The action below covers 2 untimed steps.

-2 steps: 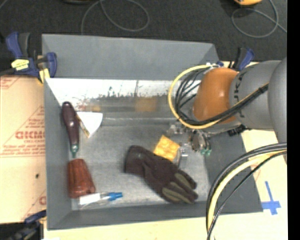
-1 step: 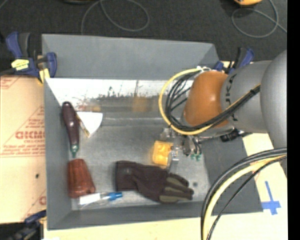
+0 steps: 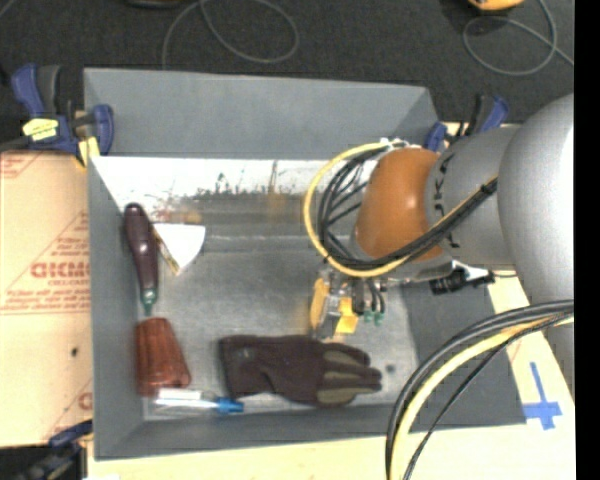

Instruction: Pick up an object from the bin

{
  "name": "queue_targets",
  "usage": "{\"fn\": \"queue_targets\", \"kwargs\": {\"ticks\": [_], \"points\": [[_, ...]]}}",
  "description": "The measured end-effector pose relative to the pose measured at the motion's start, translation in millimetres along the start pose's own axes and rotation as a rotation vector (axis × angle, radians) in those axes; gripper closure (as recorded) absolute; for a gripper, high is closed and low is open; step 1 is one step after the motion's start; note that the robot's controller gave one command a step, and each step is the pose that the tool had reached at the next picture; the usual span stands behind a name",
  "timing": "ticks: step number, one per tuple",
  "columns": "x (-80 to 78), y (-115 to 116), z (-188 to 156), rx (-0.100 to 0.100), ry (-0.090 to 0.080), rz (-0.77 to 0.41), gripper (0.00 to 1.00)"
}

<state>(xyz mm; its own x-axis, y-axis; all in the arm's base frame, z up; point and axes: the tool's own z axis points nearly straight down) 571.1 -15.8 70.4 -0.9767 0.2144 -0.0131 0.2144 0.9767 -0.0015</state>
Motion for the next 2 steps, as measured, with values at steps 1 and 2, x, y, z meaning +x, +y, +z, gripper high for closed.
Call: {"fn": "queue_targets", "kwargs": {"ticks": [1, 2], "points": [[-0.1, -0.3, 0.0, 0.001, 0.000, -0.001, 1.00], [-0.7, 0.6, -134.3, 0.000, -0.003, -0.018, 1.00]]}}
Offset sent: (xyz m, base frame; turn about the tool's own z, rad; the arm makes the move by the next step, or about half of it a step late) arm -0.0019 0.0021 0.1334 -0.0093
